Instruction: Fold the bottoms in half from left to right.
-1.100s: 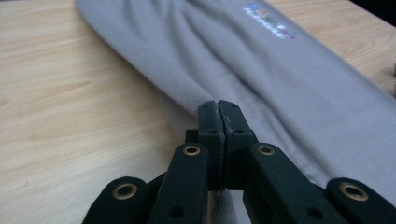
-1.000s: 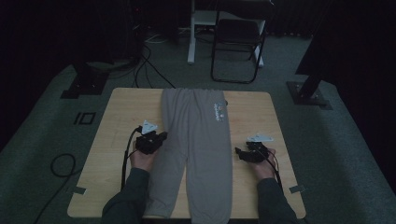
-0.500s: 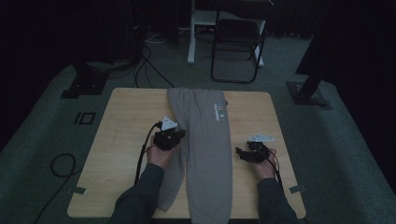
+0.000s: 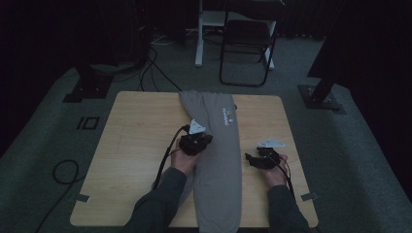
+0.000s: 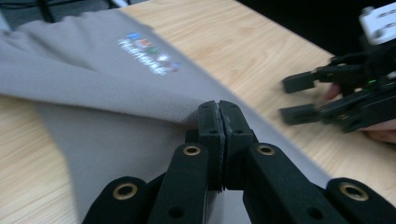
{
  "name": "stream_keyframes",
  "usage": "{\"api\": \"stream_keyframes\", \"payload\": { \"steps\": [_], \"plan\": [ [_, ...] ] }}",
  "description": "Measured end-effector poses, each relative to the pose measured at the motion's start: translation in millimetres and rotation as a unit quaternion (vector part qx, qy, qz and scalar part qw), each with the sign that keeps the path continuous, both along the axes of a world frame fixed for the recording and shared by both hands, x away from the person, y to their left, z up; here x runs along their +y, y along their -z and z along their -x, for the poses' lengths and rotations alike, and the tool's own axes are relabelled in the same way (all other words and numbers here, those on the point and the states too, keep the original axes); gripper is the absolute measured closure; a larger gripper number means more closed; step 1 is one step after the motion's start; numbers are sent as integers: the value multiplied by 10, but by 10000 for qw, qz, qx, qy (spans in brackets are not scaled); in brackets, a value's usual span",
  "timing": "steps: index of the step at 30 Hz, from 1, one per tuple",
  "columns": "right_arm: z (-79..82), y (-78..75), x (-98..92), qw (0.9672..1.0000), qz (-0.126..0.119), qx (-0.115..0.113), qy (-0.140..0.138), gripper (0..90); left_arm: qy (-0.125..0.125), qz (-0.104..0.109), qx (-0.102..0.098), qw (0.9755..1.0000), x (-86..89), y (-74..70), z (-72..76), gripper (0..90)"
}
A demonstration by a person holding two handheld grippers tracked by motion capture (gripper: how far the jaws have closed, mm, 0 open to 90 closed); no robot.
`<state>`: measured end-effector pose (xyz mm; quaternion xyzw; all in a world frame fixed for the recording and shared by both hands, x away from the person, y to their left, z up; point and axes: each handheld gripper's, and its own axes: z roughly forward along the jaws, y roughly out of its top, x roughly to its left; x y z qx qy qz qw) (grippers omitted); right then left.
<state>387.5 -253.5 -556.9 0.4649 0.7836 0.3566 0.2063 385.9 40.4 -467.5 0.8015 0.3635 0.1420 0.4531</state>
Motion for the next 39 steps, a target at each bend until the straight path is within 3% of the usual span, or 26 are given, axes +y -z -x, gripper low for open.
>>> {"api": "stream_keyframes", "payload": {
  "steps": [7, 10, 18, 21, 24, 29, 31, 34, 37, 39],
  "plan": [
    [3, -1, 6, 10000, 15, 7, 10, 376, 300, 257, -139, 9991, -262, -240, 18, 886],
    [3, -1, 6, 10000, 17, 8, 11, 376, 409, 258, -152, 9987, -384, -277, 33, 886],
    [3, -1, 6, 10000, 22, 8, 7, 376, 701, 191, 270, 9970, -814, 64, 13, 887],
    [-2, 0, 3, 10000, 6, 1, 6, 376, 793, 99, 552, 9953, -883, 215, -43, 870],
    [-1, -1, 5, 10000, 18, 1, 4, 375, 956, 181, 829, 9918, -837, 281, -91, 731],
    [-4, -8, 24, 9999, -63, 49, 82, 386, 851, 246, 651, 9939, -606, 153, -56, 700],
    [3, -41, 58, 9999, -76, -15, 102, 398, 710, 112, 464, 9963, -391, 86, -39, 694],
    [41, -171, 165, 9996, -140, -252, 11, 417, 456, -86, 392, 9982, -166, 112, -48, 694],
    [47, -266, 323, 9991, -147, -359, -149, 419, 217, -468, 421, 9978, -3, 261, -90, 694],
    [26, -269, 437, 9991, -78, -321, -251, 419, 136, -610, 510, 9967, 47, 369, -119, 697]
  ]
}}
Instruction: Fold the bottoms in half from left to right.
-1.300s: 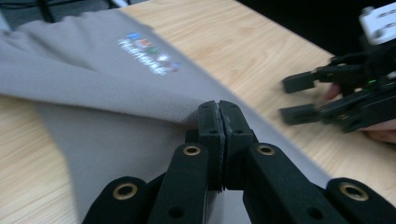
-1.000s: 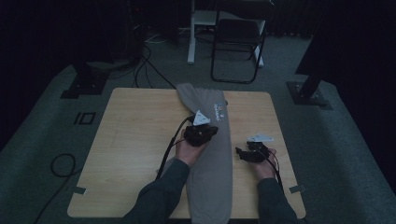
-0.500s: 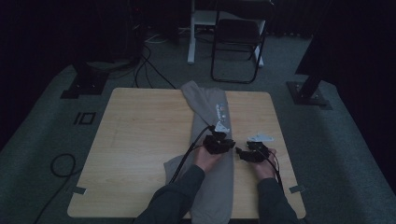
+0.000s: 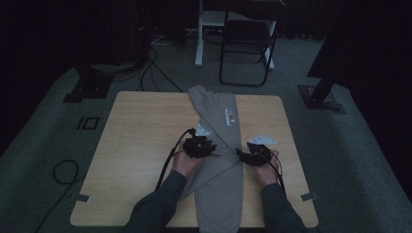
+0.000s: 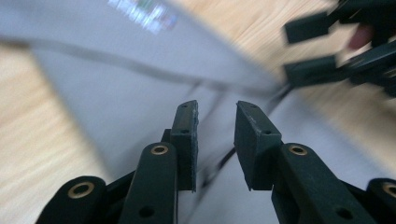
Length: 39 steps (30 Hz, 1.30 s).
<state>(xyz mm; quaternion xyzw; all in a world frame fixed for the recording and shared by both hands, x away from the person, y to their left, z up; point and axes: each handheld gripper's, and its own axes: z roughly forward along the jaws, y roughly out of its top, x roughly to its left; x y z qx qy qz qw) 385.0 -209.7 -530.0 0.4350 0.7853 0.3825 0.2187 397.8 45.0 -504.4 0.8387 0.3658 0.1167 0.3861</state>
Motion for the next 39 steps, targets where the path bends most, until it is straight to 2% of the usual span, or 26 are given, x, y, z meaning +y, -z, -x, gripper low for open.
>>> {"api": "stream_keyframes", "payload": {
  "steps": [3, 6, 8, 10, 12, 14, 16, 18, 21, 22, 23, 24, 27, 30, 34, 39],
  "plan": [
    [-65, 69, 134, 9997, 207, 113, -43, 416, -103, -165, 195, 9996, 29, 175, -55, 701],
    [-114, 165, 177, 9991, 323, 286, -7, 417, -82, -316, 273, 9991, 5, 285, -72, 715],
    [-115, 202, 159, 9986, 378, 375, 24, 420, -39, -388, 297, 9988, -10, 329, -70, 734],
    [-102, 209, 99, 9987, 330, 397, 3, 433, -36, -480, 295, 9984, -21, 364, -60, 766],
    [-77, 191, 41, 9982, 441, 392, 79, 449, -42, -393, 305, 9988, -10, 375, -53, 807],
    [-51, 179, -33, 9979, 491, 390, 133, 468, -41, -424, 294, 9987, -5, 372, -46, 848],
    [-17, 181, -98, 9979, 499, 393, 140, 529, -54, -443, 253, 9987, -6, 375, -33, 870],
    [13, 185, -128, 9982, 405, 434, 10, 604, -52, -431, 220, 9988, 8, 382, -28, 876],
    [21, 181, -67, 9981, 440, 423, -124, 727, -184, -390, 170, 9989, 53, 396, -14, 880],
    [21, 181, -67, 9981, 440, 423, -124, 727, -184, -390, 170, 9989, 53, 396, -14, 881],
    [17, 181, -44, 9980, 451, 418, -137, 752, -293, -344, 159, 9989, 124, 406, -20, 881],
    [-7, 186, 25, 9980, 445, 397, -200, 789, -354, -315, 158, 9988, 163, 409, -30, 881],
    [-68, 199, 116, 9984, 360, 369, -235, 805, -528, -284, 166, 9981, 284, 412, -75, 881],
    [-153, 211, 221, 9987, 236, 382, -254, 814, -674, -338, 141, 9971, 392, 408, -146, 881],
    [-296, 208, 389, 9987, 264, 371, -226, 813, -845, -472, 95, 9953, 499, 399, -279, 880],
    [-511, 204, 524, 9988, 318, 352, -96, 810, -1165, -400, 86, 9923, 533, 408, -467, 878]
  ]
}}
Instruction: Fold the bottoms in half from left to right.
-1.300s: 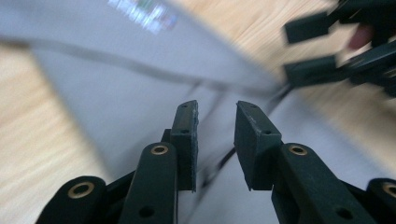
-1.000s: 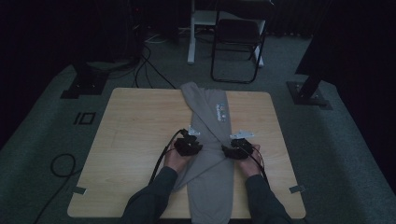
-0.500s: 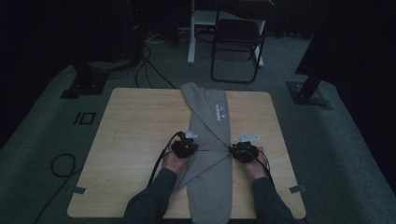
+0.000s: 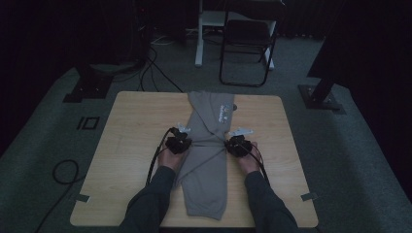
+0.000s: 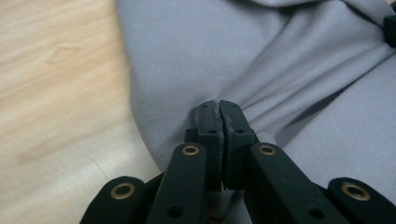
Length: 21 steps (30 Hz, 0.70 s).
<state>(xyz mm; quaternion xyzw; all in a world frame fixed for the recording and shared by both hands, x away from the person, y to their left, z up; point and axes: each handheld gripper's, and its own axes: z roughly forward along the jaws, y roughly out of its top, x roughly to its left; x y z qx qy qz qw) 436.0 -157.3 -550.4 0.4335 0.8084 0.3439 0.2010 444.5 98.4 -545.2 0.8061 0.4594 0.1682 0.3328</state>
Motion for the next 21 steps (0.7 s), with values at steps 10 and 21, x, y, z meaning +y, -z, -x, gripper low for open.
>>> {"api": "stream_keyframes", "payload": {
  "steps": [10, 21],
  "plan": [
    [-257, -17, 1, 9992, 123, 6, 389, 760, -158, 496, 1, 9986, 68, -159, -67, 711],
    [73, -173, -159, 9991, -216, -277, 257, 541, -293, 545, -290, 9977, 593, -364, 400, 581]
  ]
}}
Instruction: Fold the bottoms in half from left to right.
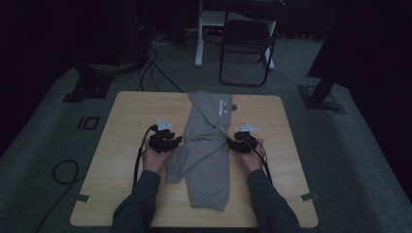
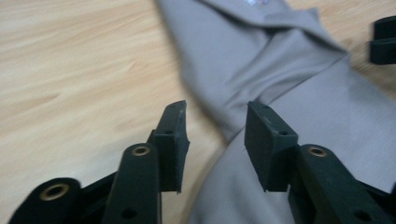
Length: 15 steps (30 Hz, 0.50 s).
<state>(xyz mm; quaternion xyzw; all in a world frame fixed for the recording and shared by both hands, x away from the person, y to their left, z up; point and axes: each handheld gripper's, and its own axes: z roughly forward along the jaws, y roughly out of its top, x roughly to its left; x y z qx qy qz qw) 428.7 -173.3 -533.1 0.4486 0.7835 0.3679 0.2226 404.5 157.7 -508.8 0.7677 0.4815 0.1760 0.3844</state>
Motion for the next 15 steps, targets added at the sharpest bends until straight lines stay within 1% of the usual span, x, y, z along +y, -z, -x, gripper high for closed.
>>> {"api": "stream_keyframes", "payload": {
  "steps": [2, 3, 5, 8, 10, 12, 15],
  "plan": [
    [77, -7, -19, 9999, 12, -3, -102, 534, -65, 0, 105, 9999, 73, 71, 43, 571],
    [111, -5, -32, 9999, 21, -7, -133, 532, -122, 9, 160, 9998, 99, 115, 63, 568],
    [172, 0, -64, 9998, 23, -1, -175, 532, -160, 3, 281, 9995, 148, 197, 95, 566],
    [254, 11, -123, 9998, -71, 40, -182, 530, -168, 27, 413, 9990, 187, 292, 132, 562],
    [299, 17, -161, 9998, -53, 45, -179, 527, -134, -6, 453, 9989, 181, 331, 158, 561],
    [343, 14, -201, 9998, -40, 37, -170, 527, -47, 12, 502, 9987, 166, 355, 184, 561],
    [411, 8, -272, 9999, -48, 0, -153, 527, 42, -121, 439, 9990, 129, 392, 216, 557]
  ]
}}
